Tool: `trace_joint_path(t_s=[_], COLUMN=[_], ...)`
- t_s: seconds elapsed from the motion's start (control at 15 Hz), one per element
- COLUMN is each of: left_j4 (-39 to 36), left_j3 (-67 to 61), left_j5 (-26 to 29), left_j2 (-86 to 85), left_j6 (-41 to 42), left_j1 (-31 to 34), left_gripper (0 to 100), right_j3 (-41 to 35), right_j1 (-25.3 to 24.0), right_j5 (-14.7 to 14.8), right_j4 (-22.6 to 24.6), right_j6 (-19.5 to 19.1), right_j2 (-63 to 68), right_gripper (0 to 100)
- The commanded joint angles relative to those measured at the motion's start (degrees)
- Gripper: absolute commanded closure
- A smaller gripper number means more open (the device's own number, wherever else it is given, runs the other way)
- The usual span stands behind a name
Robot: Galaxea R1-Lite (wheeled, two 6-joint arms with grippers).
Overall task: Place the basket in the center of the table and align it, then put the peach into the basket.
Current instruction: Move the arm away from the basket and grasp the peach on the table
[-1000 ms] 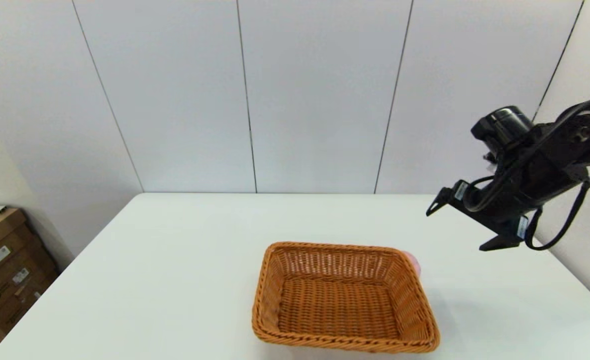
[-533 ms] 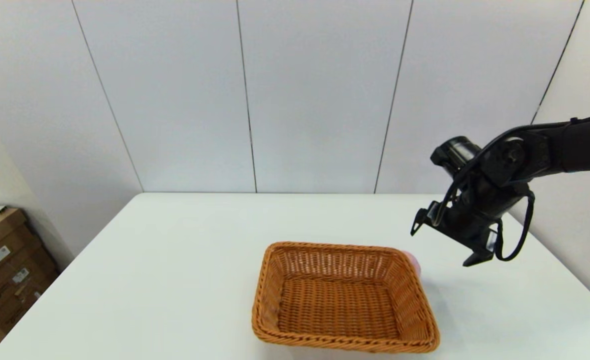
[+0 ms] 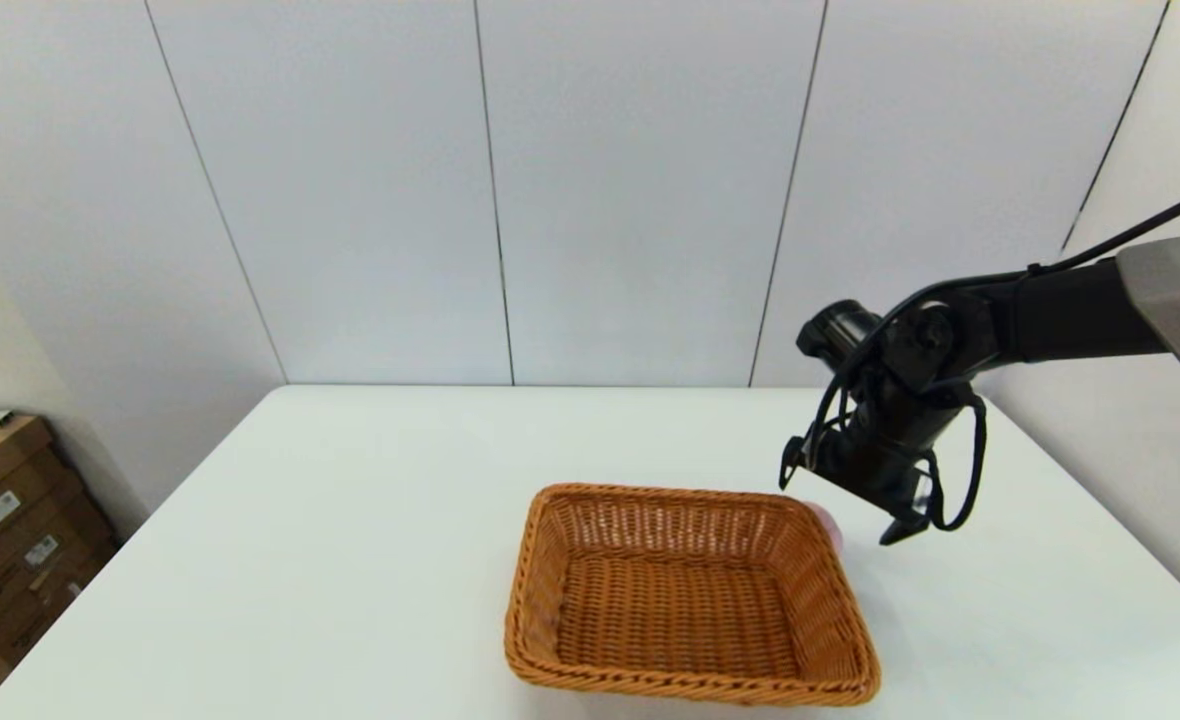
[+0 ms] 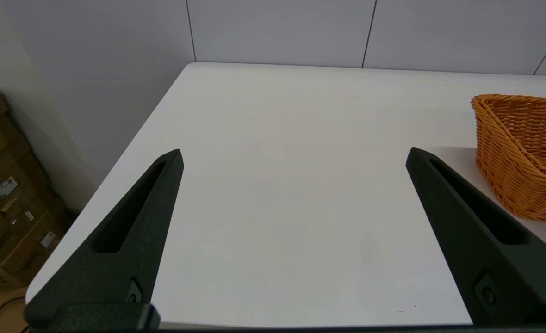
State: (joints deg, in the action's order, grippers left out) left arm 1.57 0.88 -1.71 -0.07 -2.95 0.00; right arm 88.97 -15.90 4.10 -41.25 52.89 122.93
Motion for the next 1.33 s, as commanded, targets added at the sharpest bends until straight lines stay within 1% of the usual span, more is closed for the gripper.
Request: trace_joint_path(t_s=[0.07,0.13,0.4,1.0,1.07,1.33], left_j4=[0.0,0.0,0.0,0.0,0.0,0.0], left_j3=[0.0,0.0,0.0,0.0,0.0,0.0], left_j5=[-0.1,-0.1,-0.1,-0.1,-0.1,-0.1], left_j2=[0.0,0.0,0.0,0.0,0.0,0.0], left_j6=[0.0,0.0,-0.2,-0.2,-0.2,-0.2], left_j1=[0.0,0.0,0.0,0.0,0.0,0.0], left_gripper=[0,0,0,0,0,0], right_j3=[5.4,6.7,7.4,10.1,10.3,10.5], right_j1=[-0.4,-0.7,-0.9,0.3,0.3,0.6], right_j5=[1.8,2.2,2.1,1.8,1.7,1.5], right_j4=[-3.0,-3.2,-3.0,-3.1,-3.1,-3.1], right_j6=[2.4,2.7,2.8,2.8,2.7,2.7], right_j2=[4.2,5.7,7.9,13.2,13.7,13.7], right_gripper=[0,0,0,0,100,100])
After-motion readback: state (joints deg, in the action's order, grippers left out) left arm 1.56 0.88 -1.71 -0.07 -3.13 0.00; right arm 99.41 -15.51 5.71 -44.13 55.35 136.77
